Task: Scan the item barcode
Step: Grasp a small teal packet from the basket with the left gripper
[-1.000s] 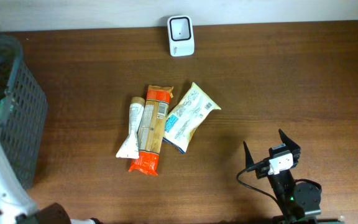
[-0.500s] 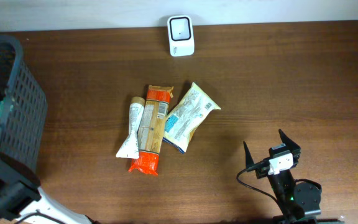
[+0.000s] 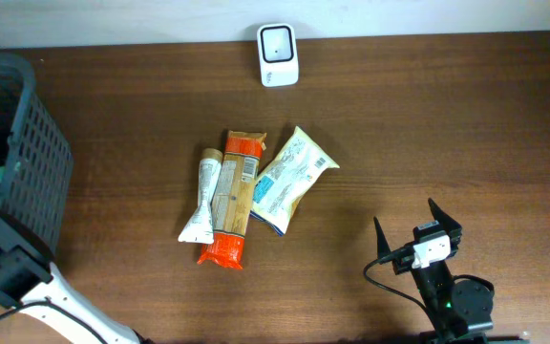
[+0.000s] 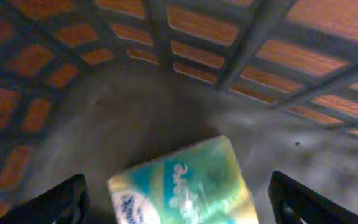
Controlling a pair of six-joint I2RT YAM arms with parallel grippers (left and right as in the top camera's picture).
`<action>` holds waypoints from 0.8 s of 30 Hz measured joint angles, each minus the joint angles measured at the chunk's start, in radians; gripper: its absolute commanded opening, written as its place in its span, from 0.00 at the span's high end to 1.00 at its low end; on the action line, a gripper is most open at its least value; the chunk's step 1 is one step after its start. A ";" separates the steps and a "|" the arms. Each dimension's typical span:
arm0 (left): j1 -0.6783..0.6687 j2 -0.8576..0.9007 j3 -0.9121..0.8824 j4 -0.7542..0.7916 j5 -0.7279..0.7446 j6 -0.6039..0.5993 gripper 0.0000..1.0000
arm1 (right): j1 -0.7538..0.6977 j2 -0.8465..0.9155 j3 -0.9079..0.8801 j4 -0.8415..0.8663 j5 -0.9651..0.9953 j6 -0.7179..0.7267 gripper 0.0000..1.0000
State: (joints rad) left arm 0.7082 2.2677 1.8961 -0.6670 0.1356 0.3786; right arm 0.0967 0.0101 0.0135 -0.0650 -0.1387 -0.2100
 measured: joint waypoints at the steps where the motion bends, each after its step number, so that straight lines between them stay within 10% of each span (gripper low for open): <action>1: -0.001 0.016 0.000 0.006 0.000 0.000 0.13 | 0.000 0.000 0.000 0.000 0.000 0.001 0.01; 7: -0.007 0.065 0.000 0.040 -0.001 0.008 0.31 | 0.000 0.000 0.000 0.000 0.000 0.001 0.01; 11: -0.008 0.065 0.000 0.048 0.000 0.011 0.62 | 0.000 0.000 0.000 0.000 0.000 0.000 0.01; 24: -0.009 -0.036 -0.004 -0.023 0.013 -0.089 0.66 | 0.000 0.000 0.000 0.000 0.000 0.000 0.01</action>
State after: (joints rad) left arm 0.6994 2.2314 1.8923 -0.6899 0.1490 0.2901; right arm 0.0967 0.0101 0.0135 -0.0650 -0.1387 -0.2100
